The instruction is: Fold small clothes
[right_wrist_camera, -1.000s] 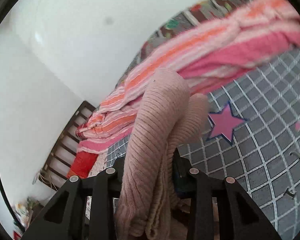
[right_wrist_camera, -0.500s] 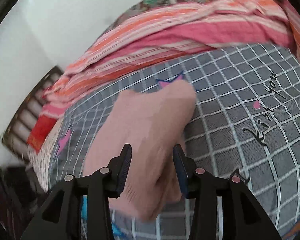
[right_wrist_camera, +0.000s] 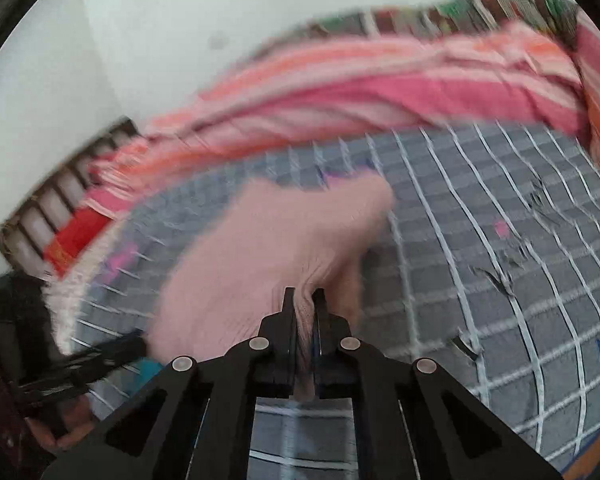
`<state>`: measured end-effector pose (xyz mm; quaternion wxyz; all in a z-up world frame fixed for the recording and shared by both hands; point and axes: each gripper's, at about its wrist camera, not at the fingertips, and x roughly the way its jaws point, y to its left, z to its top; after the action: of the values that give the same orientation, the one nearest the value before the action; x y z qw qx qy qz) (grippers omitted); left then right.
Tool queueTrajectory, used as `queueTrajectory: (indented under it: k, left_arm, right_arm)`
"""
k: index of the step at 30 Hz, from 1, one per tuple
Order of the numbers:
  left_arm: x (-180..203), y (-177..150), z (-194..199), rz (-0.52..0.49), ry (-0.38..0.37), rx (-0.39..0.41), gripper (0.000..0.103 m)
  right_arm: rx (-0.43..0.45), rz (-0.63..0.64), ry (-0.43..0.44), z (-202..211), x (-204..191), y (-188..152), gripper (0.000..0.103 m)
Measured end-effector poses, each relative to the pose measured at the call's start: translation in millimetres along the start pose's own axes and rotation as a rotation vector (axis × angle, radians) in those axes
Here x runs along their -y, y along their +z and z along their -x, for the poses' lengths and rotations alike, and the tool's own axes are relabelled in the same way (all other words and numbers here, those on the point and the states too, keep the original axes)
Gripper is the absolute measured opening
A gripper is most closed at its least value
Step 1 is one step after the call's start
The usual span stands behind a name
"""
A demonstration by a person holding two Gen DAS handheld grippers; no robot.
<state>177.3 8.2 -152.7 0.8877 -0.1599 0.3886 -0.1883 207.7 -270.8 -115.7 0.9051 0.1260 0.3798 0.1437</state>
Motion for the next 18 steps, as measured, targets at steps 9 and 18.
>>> queueTrajectory:
  k: [9, 18]
  left_arm:
    - [44.7, -15.2, -22.8, -0.261, 0.197, -0.034, 0.058]
    - [3.4, -2.5, -7.1, -0.028, 0.059, 0.029, 0.013]
  right_arm:
    - [0.0, -0.033, 0.022, 0.8, 1.6, -1.5, 0.006]
    - [0.001, -0.038, -0.002, 0.7, 11.3, -0.4, 0.005]
